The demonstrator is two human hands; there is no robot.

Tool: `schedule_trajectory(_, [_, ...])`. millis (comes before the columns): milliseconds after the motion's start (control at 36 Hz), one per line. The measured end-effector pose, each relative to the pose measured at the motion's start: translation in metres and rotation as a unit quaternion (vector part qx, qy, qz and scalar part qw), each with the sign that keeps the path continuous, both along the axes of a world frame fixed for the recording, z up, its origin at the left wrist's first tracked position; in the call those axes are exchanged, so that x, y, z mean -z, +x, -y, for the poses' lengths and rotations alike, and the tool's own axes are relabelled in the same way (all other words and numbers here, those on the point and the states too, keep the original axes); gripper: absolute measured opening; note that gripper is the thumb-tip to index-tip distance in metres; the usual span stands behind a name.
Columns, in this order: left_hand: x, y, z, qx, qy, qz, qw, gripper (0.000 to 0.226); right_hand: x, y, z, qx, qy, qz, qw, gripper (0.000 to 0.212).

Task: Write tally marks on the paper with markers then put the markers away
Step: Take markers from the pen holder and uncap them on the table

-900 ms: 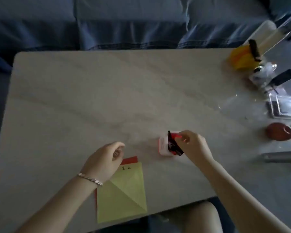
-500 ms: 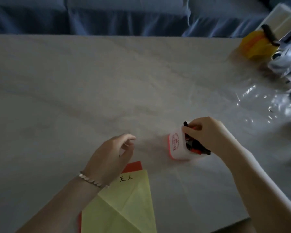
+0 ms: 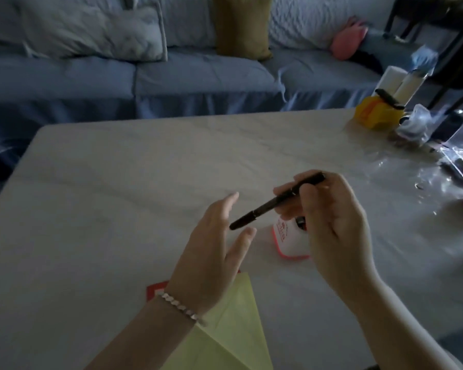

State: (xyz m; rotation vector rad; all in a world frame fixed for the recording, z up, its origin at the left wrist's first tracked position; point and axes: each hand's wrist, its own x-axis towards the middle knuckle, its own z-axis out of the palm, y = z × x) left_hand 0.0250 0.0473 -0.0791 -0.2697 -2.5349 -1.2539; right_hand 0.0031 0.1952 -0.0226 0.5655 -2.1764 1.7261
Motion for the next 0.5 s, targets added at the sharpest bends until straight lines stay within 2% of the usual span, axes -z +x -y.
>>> schedule_trajectory(56, [0.000, 0.015, 0.004, -0.001, -0.018, -0.001, 1.000, 0.053, 0.008, 0.015, 0.012, -0.004, -0.085, 0.063, 0.994, 0.008])
schedule_trajectory(139, [0.005, 0.038, 0.013, -0.019, -0.057, 0.013, 0.998, 0.032, 0.019, 0.032, 0.028, 0.001, -0.189, 0.181, 0.965, 0.007])
schedule_trajectory(194, [0.008, 0.051, 0.018, -0.018, -0.054, 0.036, 0.998, 0.031, 0.028, 0.040, 0.039, -0.034, -0.201, 0.268, 0.942, 0.009])
schedule_trajectory(250, [0.009, 0.061, 0.023, -0.004, -0.038, 0.061, 0.997, 0.035, 0.038, 0.047, 0.049, -0.078, -0.173, 0.325, 0.926, 0.007])
schedule_trajectory(361, [0.011, 0.076, 0.032, -0.028, -0.074, 0.078, 0.994, 0.037, 0.051, 0.058, 0.063, -0.088, -0.155, 0.342, 0.922, 0.011])
schedule_trajectory(417, [0.011, 0.081, 0.033, -0.027, -0.077, 0.069, 0.994, 0.041, 0.053, 0.061, 0.067, -0.083, -0.149, 0.327, 0.930, 0.012])
schedule_trajectory(500, [0.009, 0.086, 0.036, -0.032, -0.090, 0.052, 0.994, 0.030, 0.054, 0.065, 0.069, -0.095, -0.119, 0.284, 0.947, 0.016])
